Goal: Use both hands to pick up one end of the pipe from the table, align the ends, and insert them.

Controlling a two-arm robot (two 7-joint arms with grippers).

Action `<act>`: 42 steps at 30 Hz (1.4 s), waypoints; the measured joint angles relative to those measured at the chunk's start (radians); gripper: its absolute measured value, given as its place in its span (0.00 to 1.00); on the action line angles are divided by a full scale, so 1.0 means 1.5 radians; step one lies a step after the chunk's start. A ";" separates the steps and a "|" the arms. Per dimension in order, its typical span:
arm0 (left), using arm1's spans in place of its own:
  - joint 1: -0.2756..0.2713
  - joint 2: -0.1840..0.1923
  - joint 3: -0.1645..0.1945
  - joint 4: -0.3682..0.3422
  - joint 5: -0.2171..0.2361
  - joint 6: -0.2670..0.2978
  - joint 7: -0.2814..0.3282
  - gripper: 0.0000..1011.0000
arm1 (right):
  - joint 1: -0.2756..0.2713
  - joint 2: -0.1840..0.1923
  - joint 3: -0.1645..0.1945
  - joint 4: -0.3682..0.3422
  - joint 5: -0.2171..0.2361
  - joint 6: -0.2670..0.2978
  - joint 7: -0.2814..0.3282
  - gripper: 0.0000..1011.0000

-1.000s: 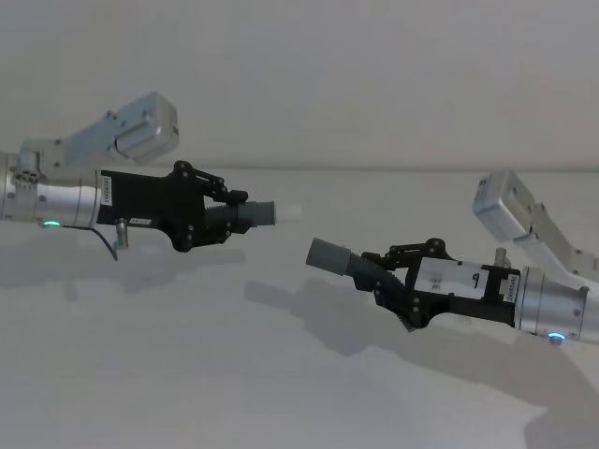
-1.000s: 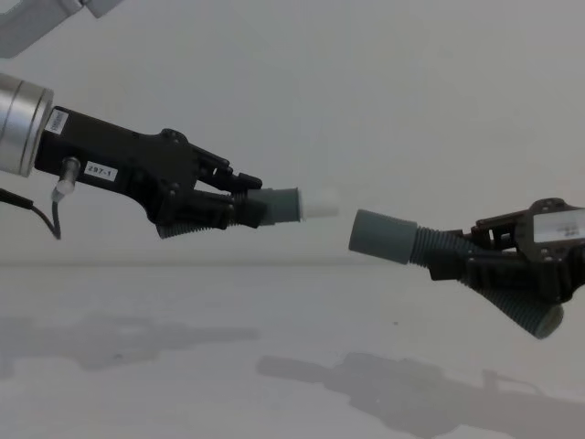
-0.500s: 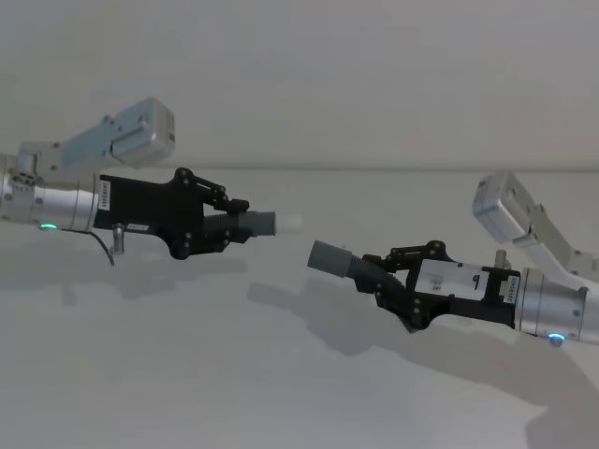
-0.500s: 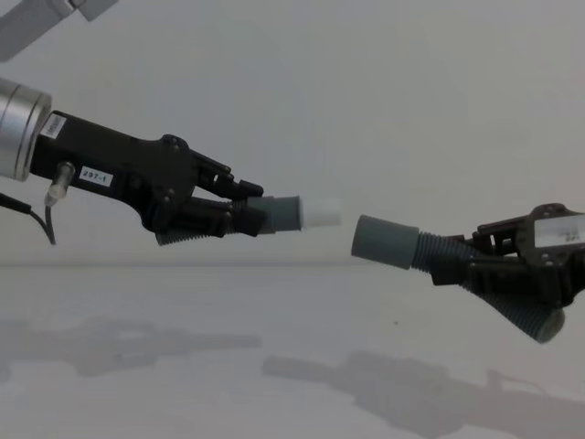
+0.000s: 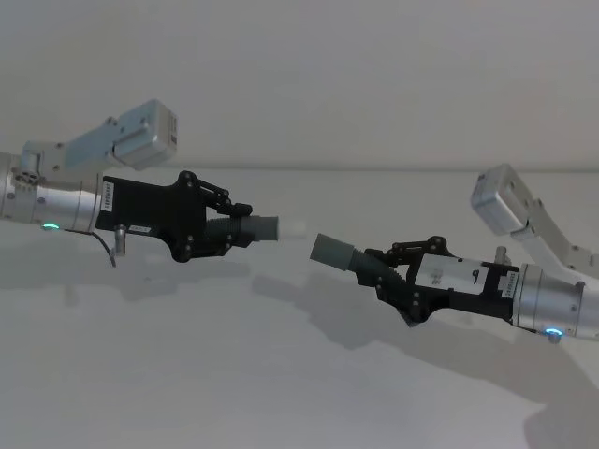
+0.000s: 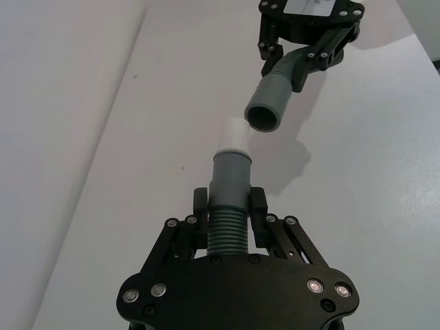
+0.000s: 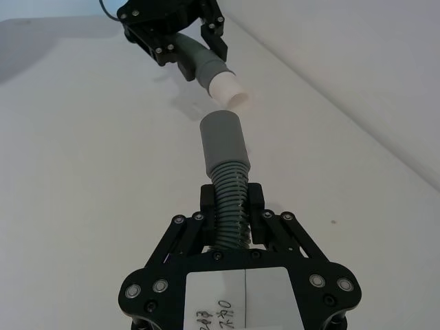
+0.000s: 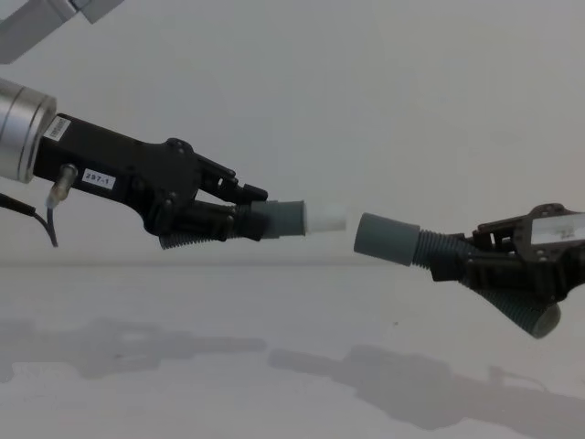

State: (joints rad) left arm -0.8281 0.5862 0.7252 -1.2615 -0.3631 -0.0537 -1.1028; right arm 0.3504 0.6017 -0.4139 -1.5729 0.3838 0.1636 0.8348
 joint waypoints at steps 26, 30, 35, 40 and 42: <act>-0.016 -0.005 0.018 0.017 -0.012 -0.009 -0.013 0.34 | 0.018 -0.002 -0.016 0.015 0.006 0.002 -0.015 0.26; -0.018 -0.005 0.020 0.018 -0.013 -0.011 -0.014 0.34 | 0.020 -0.002 -0.019 0.016 0.007 0.000 -0.016 0.26; -0.020 -0.004 0.024 0.018 -0.014 -0.011 -0.016 0.34 | 0.023 -0.001 -0.022 0.017 0.009 -0.002 -0.016 0.26; -0.023 -0.004 0.028 0.018 -0.015 -0.011 -0.019 0.34 | 0.026 0.001 -0.025 0.017 0.012 -0.004 -0.015 0.26; -0.024 -0.004 0.030 0.018 -0.016 -0.011 -0.020 0.34 | 0.027 0.002 -0.026 0.015 0.014 -0.005 -0.015 0.26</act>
State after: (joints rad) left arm -0.8639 0.5808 0.7695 -1.2340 -0.3869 -0.0709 -1.1331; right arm 0.3910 0.6042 -0.4531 -1.5496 0.4050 0.1561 0.8124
